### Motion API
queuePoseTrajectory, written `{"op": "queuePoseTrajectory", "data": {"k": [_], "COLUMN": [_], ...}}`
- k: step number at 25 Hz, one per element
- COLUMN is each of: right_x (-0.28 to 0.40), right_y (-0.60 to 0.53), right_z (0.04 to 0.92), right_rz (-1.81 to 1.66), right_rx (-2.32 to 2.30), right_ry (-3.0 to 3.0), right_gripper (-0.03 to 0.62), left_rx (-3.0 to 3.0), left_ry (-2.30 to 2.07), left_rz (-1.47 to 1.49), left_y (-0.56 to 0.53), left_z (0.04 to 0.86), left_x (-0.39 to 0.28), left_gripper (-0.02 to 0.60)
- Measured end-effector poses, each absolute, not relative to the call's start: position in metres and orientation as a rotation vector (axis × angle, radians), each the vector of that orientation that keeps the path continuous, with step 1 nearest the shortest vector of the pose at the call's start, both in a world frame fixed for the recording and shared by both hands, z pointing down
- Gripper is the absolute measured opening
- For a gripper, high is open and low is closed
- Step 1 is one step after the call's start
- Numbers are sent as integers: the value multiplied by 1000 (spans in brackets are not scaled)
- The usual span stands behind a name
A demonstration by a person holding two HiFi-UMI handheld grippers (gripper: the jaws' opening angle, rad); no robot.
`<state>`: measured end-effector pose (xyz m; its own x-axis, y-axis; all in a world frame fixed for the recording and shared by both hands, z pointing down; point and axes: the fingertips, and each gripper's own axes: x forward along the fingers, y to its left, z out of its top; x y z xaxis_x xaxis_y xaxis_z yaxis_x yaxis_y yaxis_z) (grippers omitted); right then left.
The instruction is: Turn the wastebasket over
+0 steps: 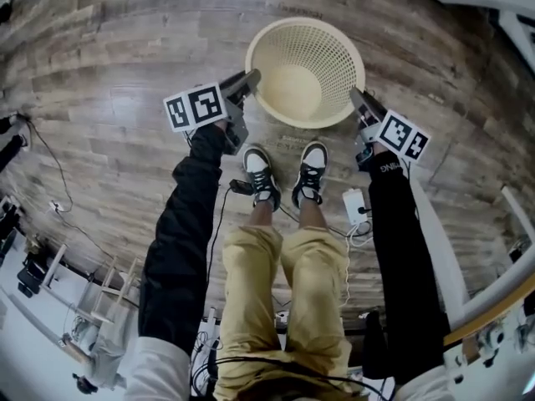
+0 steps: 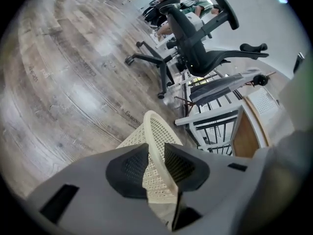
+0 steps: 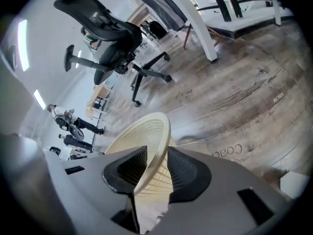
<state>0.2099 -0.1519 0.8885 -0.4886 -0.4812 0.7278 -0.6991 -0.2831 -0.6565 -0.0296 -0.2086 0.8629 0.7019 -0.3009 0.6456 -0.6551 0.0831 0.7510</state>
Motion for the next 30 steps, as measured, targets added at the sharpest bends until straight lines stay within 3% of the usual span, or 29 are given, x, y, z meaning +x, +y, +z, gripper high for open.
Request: {"op": "queuePoseTrajectory", "data": {"k": [10,18,22,28,30], "right_x": [187,178,187,206,197], "right_y": [-94,-67,-54,-63,-68], "right_z": [895,897,888,837,804], "right_rz": [1640,1682,1657,1475,1411], "right_rx": [1280,1229,1267,1370,1358], "right_ry": [-1771,-1653,-1591,-1585,-1645], "right_gripper": [140,152,219,227,225], "left_rx": [1640,1583,1606,1683,1733], "left_ry": [-865,-842,-867,-882,-895], "left_rz": [530,754,816,832,840], "left_y": [-148,-91,-84,-93,-98], "left_z": [875,887,873,821,788], "left_x": [-50,-62,-66,-66,-64], "left_gripper": [103,103,103,99,53]}}
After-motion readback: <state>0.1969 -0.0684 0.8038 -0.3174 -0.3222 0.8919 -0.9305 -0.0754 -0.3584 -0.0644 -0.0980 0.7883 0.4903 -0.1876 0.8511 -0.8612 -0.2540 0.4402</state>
